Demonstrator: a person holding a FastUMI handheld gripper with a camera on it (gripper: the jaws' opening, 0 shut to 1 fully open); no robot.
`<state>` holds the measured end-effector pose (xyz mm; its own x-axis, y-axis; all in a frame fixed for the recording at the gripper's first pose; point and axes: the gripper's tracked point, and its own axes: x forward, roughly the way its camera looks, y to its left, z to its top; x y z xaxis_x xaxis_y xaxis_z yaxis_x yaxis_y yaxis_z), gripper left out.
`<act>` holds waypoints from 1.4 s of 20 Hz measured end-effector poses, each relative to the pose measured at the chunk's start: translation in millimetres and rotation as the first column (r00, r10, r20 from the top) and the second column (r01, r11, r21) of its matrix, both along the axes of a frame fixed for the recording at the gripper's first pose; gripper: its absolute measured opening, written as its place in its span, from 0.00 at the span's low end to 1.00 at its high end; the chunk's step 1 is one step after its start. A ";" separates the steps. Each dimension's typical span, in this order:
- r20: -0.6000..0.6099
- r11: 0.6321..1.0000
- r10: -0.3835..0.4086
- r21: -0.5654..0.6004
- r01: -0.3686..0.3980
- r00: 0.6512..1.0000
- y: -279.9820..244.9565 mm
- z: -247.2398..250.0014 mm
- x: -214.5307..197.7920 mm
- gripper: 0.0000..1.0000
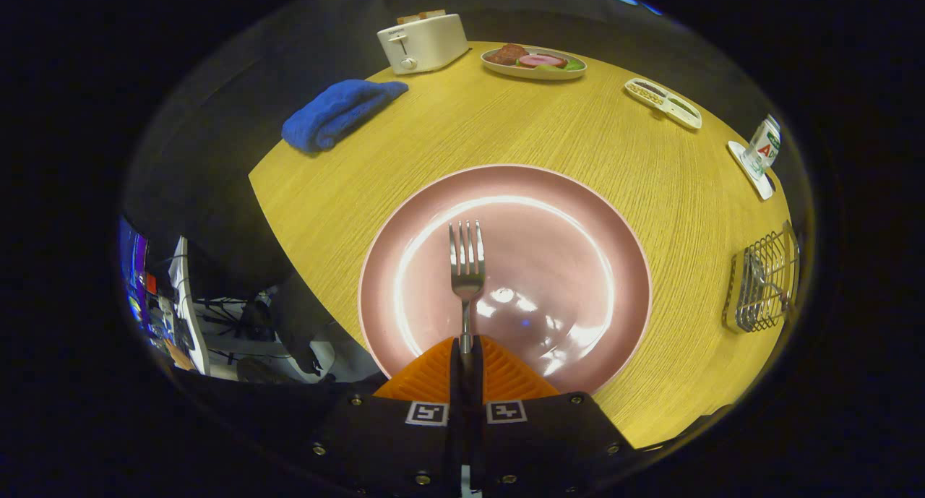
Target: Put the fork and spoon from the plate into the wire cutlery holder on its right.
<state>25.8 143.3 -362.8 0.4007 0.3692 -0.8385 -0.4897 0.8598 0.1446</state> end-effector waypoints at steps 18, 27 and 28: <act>0.020 0.882 -0.415 0.256 0.397 0.909 -118.4 74.0 56.4 0.05; 0.004 0.763 -0.614 0.262 0.592 0.790 -228.8 94.1 59.7 0.05; -0.006 0.750 -0.630 0.255 0.610 0.777 -235.6 91.7 58.5 0.05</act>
<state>84.3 -92.3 -271.1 0.6674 0.1934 -0.7192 0.1216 0.9244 0.3615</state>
